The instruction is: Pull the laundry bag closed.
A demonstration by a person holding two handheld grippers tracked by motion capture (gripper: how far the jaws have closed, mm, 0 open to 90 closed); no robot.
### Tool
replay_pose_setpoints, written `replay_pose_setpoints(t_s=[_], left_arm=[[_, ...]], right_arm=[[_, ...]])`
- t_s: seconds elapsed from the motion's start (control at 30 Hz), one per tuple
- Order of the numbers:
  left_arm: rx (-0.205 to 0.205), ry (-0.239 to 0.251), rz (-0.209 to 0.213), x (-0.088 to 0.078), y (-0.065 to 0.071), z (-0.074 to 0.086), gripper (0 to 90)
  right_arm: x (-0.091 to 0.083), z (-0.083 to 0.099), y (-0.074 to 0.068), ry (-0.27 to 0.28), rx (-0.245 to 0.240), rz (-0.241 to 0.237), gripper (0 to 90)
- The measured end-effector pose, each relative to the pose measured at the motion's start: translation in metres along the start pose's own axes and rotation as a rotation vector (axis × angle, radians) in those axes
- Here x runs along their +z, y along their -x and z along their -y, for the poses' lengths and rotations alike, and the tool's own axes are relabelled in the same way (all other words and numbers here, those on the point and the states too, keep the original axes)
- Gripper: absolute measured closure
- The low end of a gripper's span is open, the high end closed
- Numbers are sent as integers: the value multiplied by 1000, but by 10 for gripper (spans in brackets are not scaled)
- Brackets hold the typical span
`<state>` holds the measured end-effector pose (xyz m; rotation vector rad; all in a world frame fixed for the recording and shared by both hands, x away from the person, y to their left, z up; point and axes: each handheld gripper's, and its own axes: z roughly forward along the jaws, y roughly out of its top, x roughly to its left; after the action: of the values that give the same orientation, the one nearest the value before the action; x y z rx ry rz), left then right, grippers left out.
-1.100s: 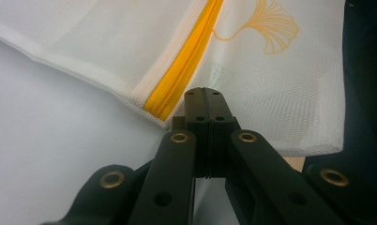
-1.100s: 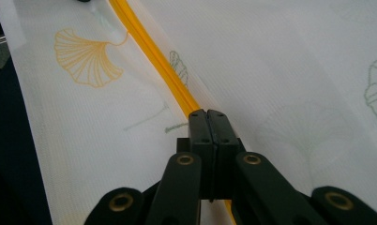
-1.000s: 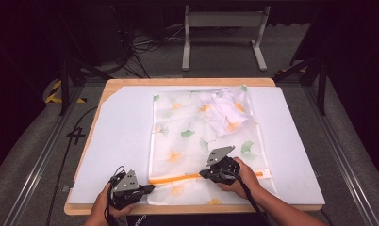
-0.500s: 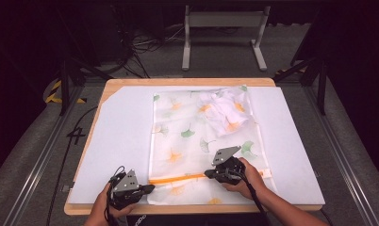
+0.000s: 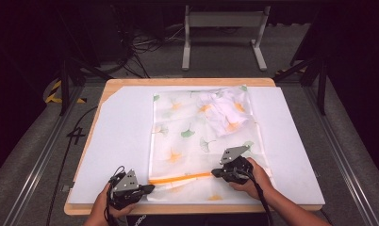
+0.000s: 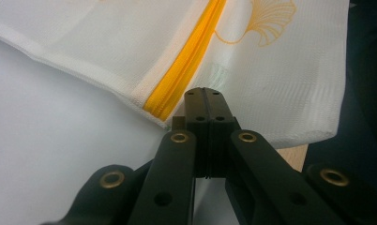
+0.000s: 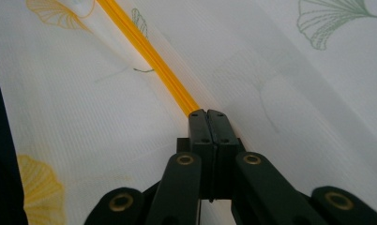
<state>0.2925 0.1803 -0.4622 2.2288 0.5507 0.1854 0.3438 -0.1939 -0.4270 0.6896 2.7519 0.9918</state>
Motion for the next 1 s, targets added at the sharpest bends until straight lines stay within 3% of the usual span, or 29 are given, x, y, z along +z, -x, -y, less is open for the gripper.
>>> replay_pose_setpoints(t_s=[1.0], left_arm=[[-3,2,4,0,0,0,900]], right_arm=[[-20,27,16,-6,65,39,900]])
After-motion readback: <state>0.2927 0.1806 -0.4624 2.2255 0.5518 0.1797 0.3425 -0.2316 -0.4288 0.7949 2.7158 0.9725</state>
